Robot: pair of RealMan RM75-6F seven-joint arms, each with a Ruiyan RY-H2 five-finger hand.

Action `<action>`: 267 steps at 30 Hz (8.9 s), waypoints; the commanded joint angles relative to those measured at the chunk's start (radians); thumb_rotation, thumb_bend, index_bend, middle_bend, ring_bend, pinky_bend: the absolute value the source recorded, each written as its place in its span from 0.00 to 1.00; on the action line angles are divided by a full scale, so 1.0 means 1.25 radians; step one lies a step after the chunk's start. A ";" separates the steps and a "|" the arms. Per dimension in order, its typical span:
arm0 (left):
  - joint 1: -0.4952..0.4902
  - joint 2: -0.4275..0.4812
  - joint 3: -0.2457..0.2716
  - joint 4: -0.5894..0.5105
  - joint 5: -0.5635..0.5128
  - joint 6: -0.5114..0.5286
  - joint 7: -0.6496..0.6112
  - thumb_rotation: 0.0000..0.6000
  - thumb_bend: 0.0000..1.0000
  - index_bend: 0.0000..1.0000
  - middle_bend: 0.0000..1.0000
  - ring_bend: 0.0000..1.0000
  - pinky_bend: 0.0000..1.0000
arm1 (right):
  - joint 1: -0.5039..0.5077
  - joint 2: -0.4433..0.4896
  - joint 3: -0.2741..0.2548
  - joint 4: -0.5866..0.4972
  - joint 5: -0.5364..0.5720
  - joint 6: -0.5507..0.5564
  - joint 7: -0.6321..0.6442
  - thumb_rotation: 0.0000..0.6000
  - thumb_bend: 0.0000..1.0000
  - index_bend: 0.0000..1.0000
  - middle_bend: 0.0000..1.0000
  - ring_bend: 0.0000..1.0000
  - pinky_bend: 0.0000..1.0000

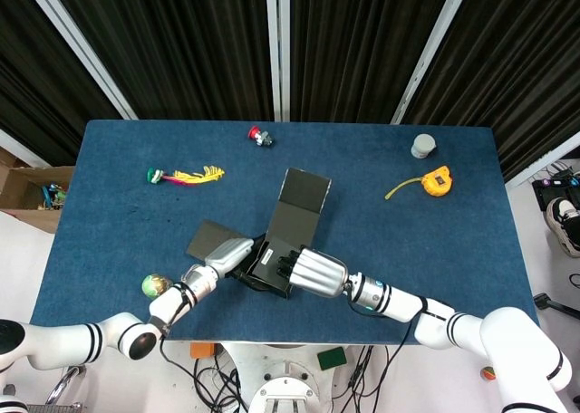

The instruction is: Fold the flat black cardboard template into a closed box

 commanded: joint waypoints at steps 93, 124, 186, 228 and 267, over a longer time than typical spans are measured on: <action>0.023 -0.023 0.012 0.013 0.040 0.040 0.053 0.58 0.00 0.02 0.12 0.48 0.88 | -0.017 0.087 -0.019 -0.150 0.002 -0.111 -0.072 1.00 0.33 0.35 0.36 0.70 1.00; 0.051 -0.099 -0.002 0.064 0.021 0.122 0.139 0.79 0.00 0.30 0.37 0.52 0.88 | -0.068 0.087 -0.025 -0.157 0.035 -0.112 -0.073 1.00 0.33 0.36 0.38 0.70 1.00; 0.149 -0.006 0.011 -0.038 0.132 0.352 0.266 0.97 0.00 0.13 0.12 0.15 0.59 | -0.272 0.241 -0.035 -0.346 0.210 0.026 0.058 1.00 0.05 0.15 0.26 0.72 1.00; 0.219 0.079 0.001 -0.120 0.141 0.400 0.168 0.87 0.00 0.09 0.10 0.13 0.54 | -0.141 0.178 0.134 -0.369 0.498 -0.461 0.671 1.00 0.16 0.00 0.01 0.66 1.00; 0.261 0.066 -0.001 -0.124 0.218 0.494 0.098 1.00 0.00 0.22 0.21 0.29 0.69 | -0.078 -0.187 0.367 -0.202 0.882 -0.297 0.182 1.00 0.36 0.27 0.42 0.75 1.00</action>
